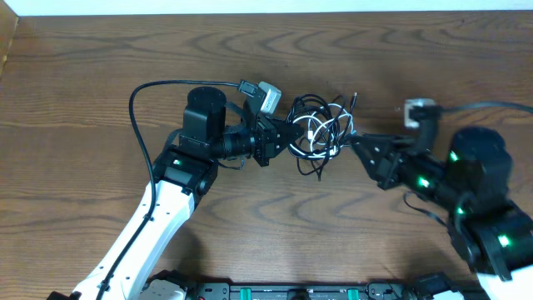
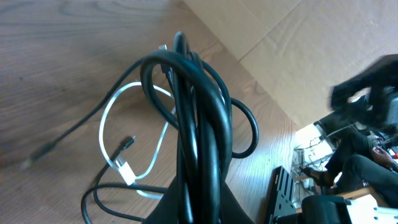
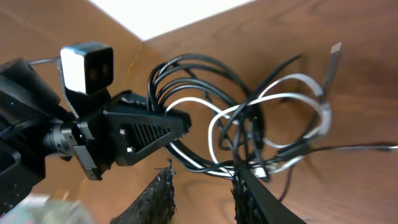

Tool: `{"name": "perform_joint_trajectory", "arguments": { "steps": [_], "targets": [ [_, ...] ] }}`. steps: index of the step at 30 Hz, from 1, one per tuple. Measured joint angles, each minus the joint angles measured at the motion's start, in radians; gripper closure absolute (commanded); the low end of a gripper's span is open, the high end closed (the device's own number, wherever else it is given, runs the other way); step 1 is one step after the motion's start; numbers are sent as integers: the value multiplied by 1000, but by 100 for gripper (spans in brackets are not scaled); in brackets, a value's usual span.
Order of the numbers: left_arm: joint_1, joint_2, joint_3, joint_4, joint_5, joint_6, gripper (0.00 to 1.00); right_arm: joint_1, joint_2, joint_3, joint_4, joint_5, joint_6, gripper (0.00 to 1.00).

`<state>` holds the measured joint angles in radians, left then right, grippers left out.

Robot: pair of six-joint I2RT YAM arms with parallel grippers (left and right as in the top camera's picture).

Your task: Untangle cables

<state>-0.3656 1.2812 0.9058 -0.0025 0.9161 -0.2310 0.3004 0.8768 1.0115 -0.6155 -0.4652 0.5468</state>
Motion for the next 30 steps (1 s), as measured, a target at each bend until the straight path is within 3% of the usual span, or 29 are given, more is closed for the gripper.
{"name": "perform_joint_trajectory", "arguments": {
  "steps": [7,16,25,30],
  "targets": [
    [0,0,0,0,3,0,92,0,132,-1,37,-161,23,68],
    [0,0,0,0,3,0,92,22,176,-1,53,-231,59,62],
    [0,0,0,0,3,0,92,103,229,-1,99,-152,127,65],
    [0,0,0,0,3,0,92,104,309,-5,216,-87,161,65]
  ]
}}
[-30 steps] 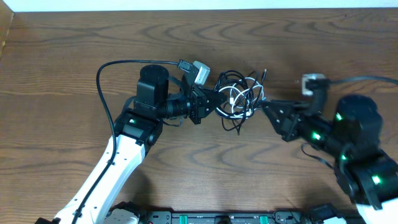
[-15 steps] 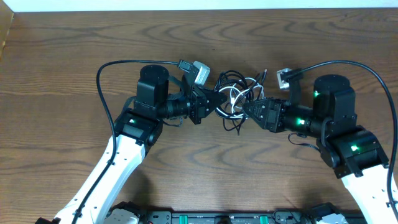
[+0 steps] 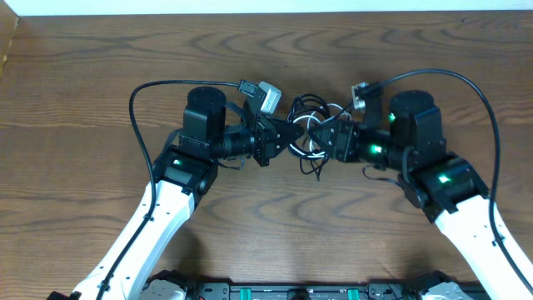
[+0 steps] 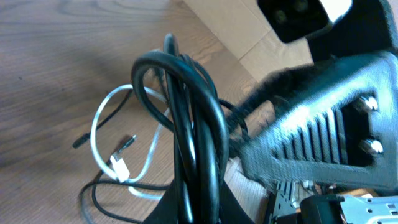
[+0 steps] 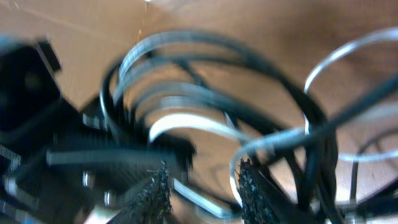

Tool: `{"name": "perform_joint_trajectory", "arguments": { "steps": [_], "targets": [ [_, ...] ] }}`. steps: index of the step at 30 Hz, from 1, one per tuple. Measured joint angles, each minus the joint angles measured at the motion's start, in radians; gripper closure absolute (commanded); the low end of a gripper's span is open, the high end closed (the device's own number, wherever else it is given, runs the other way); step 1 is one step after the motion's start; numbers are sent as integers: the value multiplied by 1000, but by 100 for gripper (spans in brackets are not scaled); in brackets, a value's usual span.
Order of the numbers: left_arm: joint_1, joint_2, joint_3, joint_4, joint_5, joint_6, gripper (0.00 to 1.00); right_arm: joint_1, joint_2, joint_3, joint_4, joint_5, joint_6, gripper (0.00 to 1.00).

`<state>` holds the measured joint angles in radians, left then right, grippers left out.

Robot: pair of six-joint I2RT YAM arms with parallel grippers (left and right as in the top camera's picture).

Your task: Untangle cables

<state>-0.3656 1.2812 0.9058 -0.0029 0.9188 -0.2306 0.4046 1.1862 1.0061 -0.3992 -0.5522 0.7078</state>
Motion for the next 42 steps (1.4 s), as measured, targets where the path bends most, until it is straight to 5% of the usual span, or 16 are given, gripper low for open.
{"name": "perform_joint_trajectory", "arguments": {
  "steps": [23,29,42],
  "targets": [
    [0,0,0,10,1,0,92,1,74,0,68,66,141,74],
    [0,0,0,48,34,0,92,2,113,0,78,73,175,98],
    [1,0,0,60,48,5,92,-54,104,-5,162,-27,128,99]
  ]
}}
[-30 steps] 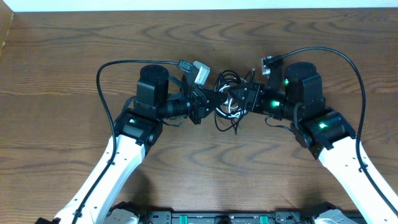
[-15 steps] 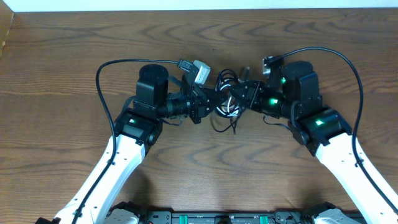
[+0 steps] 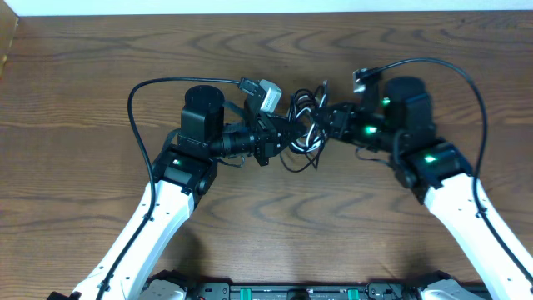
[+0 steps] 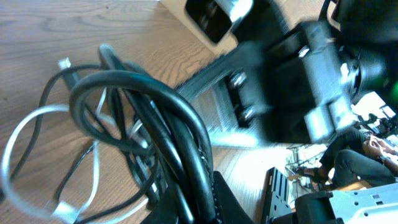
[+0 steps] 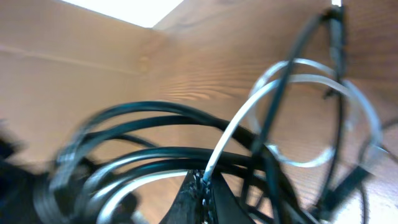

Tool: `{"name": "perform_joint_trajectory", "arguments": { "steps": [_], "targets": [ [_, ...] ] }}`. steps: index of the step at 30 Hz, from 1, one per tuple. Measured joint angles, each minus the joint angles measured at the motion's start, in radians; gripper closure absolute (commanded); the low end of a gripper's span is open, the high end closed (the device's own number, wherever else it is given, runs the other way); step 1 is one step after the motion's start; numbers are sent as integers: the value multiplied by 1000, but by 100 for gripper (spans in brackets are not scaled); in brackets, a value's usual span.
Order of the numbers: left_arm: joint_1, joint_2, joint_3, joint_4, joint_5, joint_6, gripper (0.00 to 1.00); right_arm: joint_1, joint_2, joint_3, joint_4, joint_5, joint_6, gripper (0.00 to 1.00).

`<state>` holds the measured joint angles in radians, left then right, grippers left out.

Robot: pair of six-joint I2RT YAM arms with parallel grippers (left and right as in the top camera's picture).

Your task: Untangle cables

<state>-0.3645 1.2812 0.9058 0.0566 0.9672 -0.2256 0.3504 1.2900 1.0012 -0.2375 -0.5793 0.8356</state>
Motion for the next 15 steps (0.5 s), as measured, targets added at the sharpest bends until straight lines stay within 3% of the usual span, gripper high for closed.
{"name": "perform_joint_trajectory", "arguments": {
  "steps": [8,15],
  "targets": [
    [0,0,0,1,5,30,92,-187,-140,-8,223,-306,19,99],
    [-1,0,0,-18,11,43,92,-191,-160,-8,503,-454,132,99]
  ]
}}
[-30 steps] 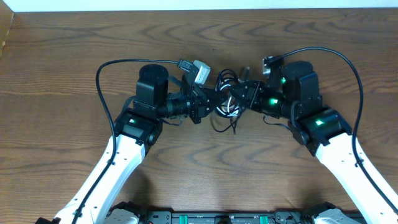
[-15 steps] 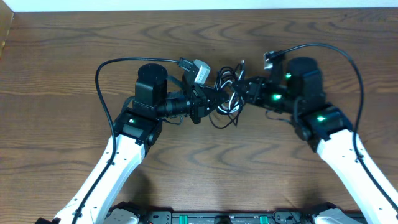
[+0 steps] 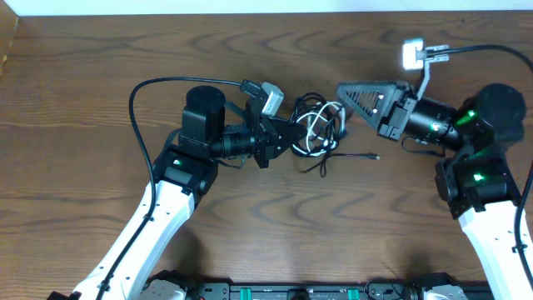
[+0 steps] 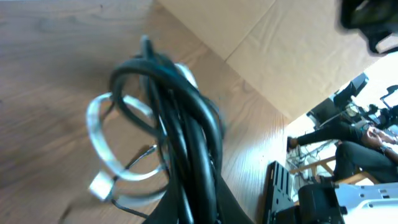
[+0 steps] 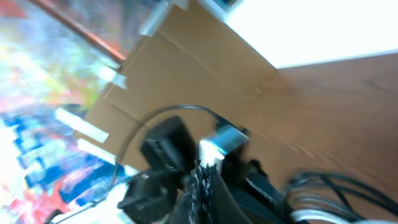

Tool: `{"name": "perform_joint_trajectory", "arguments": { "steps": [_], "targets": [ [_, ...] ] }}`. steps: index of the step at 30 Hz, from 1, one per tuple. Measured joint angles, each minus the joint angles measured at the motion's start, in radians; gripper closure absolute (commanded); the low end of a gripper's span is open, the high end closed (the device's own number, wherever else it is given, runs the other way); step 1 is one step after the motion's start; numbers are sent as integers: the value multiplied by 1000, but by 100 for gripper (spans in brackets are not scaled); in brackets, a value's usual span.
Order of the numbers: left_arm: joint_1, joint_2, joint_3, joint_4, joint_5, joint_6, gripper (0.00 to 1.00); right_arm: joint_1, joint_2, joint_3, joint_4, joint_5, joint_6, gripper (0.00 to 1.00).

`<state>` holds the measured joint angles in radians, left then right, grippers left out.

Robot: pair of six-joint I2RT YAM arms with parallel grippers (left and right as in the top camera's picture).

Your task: Untangle cables

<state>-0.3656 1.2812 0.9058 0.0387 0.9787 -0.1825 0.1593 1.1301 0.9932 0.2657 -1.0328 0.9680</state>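
The tangle of black cables (image 3: pixel 316 137) with a white cable (image 3: pixel 314 122) looped through it lies at the table's middle. My left gripper (image 3: pixel 288 137) is shut on the black strands (image 4: pixel 186 124), which rise between its fingers (image 4: pixel 193 208); the white loop (image 4: pixel 99 127) hangs to their left. One thin black cable end (image 3: pixel 366 156) trails out to the right on the wood. My right gripper (image 3: pixel 341 87) is lifted up and to the right of the tangle, jaws pressed together (image 5: pixel 202 171) with nothing seen between them. The tangle (image 5: pixel 339 186) shows blurred at its lower right.
The left arm's own black lead (image 3: pixel 133 108) arcs over the table at the left. The left wrist camera (image 3: pixel 268 96) sits just behind the tangle. The table's far edge (image 3: pixel 266 12) runs along the top. Brown wood (image 3: pixel 275 217) stretches in front of both arms.
My right gripper was shut on a white strand at the tangle; now it is back to the right and raised, holding nothing visible. A thin black end now lies out to the right.
My left gripper held the black strands throughout. First my right gripper stood open to the right of the tangle. Then it was open against the tangle, then shut on a white strand. Now it is withdrawn, and the tangle looks looser with one end drawn out.
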Motion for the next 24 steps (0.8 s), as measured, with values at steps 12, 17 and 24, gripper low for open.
{"name": "perform_joint_trajectory", "arguments": {
  "steps": [12,17,24],
  "targets": [
    [0,0,0,-5,4,0,92,34,-3,9,-140,-17,-56,86],
    [0,0,0,-5,4,0,92,36,-2,4,-506,87,-172,75],
    [0,0,0,-5,-6,0,92,87,0,4,-576,153,-248,63]
  ]
}}
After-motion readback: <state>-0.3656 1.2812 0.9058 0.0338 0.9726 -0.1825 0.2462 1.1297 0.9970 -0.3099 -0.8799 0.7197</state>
